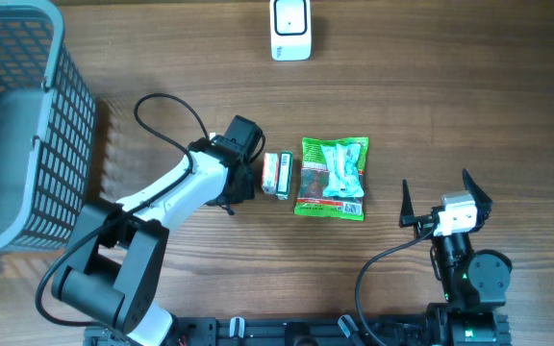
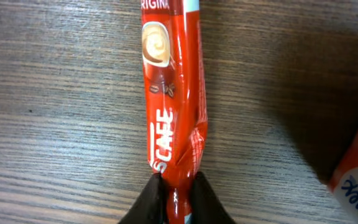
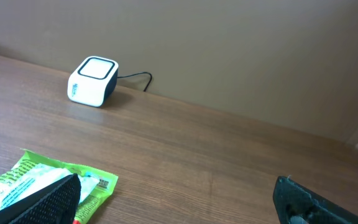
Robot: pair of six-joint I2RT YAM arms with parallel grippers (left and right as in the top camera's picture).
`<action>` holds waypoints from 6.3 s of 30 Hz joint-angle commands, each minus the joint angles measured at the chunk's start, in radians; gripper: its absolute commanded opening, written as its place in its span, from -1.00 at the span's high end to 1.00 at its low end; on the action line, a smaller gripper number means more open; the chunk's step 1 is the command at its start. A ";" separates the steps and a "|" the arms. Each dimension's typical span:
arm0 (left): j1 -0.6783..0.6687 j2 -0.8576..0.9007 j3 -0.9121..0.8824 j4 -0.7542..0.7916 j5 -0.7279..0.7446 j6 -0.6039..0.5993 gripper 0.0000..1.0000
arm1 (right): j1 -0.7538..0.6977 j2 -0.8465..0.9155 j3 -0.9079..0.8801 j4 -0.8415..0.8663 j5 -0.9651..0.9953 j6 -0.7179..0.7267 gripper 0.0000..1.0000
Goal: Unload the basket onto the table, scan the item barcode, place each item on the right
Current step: 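Carry the red stick with the left gripper beside the boxes, then lower the red stick onto the table left of the boxes and adjust, then open the left gripper and hold it above the red stick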
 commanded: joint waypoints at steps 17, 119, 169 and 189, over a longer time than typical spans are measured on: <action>0.264 -0.185 0.037 0.104 0.543 -0.005 0.92 | -0.004 -0.004 -0.001 0.005 -0.015 -0.005 -0.99; 0.195 0.029 -0.021 0.122 0.187 0.022 0.83 | -0.004 -0.004 -0.001 0.005 -0.015 -0.005 -0.99; 0.193 -0.007 -0.008 0.310 0.175 0.075 0.61 | -0.004 -0.004 -0.001 0.005 -0.015 -0.005 -1.00; 0.217 -0.095 -0.008 0.283 0.035 0.075 -1.00 | -0.004 -0.005 -0.001 0.005 -0.015 -0.005 -0.99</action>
